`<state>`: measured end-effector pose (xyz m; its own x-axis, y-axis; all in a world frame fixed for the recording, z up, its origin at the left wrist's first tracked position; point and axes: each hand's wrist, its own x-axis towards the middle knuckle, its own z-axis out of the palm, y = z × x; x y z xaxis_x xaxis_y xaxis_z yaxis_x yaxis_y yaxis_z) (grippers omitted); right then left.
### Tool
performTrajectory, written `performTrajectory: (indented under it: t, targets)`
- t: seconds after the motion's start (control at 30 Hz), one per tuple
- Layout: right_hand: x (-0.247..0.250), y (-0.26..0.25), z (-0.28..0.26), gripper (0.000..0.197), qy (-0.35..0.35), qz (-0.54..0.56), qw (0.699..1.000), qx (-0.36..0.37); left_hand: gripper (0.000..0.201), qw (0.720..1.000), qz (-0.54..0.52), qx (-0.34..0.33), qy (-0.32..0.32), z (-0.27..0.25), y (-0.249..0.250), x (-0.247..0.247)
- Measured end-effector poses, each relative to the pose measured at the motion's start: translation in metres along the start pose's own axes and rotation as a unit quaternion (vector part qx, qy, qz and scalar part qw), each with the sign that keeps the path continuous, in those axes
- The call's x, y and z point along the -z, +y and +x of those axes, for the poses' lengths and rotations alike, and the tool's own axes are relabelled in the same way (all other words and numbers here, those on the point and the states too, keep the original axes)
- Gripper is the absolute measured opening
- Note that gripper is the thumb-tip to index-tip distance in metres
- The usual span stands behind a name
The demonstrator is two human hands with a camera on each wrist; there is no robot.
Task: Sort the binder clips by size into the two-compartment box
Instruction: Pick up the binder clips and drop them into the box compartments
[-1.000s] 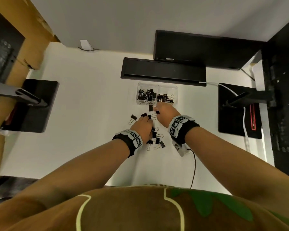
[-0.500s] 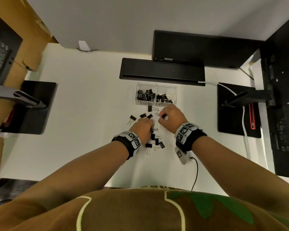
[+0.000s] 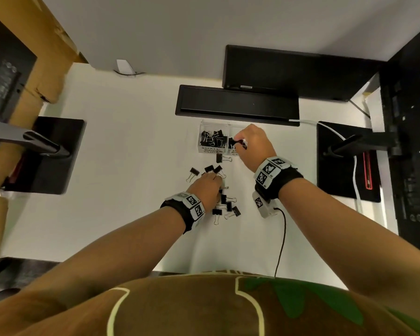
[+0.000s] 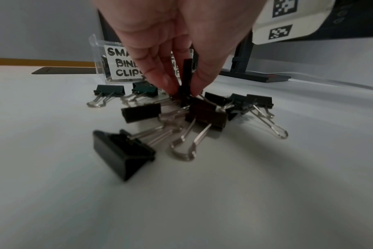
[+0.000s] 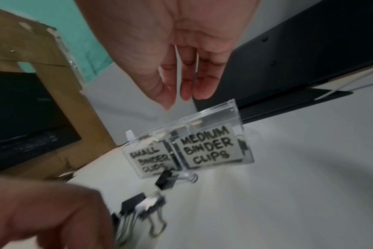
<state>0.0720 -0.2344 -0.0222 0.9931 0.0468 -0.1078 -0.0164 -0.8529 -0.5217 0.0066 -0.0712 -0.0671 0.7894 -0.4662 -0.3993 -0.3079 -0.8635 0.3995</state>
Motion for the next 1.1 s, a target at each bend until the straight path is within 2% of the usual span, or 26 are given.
performTrajectory:
  t: [0.1,0.2,0.3,0.47,0.6,0.73,0.87,1.1]
  targets:
    - [-0.017,-0.008,-0.007,0.03,-0.103,-0.022,0.994,0.04,0.028,0.999,-0.038,0.009,0.009,0.0,-0.002,0.007]
    - [-0.036,-0.002,-0.016,0.046,-0.212,-0.034,0.976,0.032,0.024,0.996,-0.081,0.036,0.027,0.001,-0.005,0.017]
    - [-0.048,0.007,-0.027,0.048,-0.227,-0.037,0.973,0.035,0.017,0.995,-0.079,0.046,0.028,0.003,-0.01,0.028]
    - [-0.053,0.019,-0.038,0.028,-0.201,-0.035,0.979,0.016,0.011,0.991,-0.106,0.062,0.052,0.011,-0.013,0.047]
    - [-0.053,0.032,-0.05,0.02,-0.166,-0.027,0.986,-0.012,0.012,0.982,-0.159,0.037,0.099,0.027,0.0,0.064]
    - [-0.042,0.039,-0.06,0.018,-0.137,0.018,0.989,-0.043,0.013,0.972,-0.188,0.019,0.14,0.054,0.016,0.078]
    - [-0.016,0.038,-0.051,0.021,-0.063,0.108,0.989,-0.085,0.011,0.969,-0.183,0.032,0.165,0.08,0.029,0.089]
    - [0.024,0.034,-0.013,0.031,0.034,0.214,0.968,-0.125,0.015,0.965,-0.195,0.052,0.168,0.093,0.032,0.086]
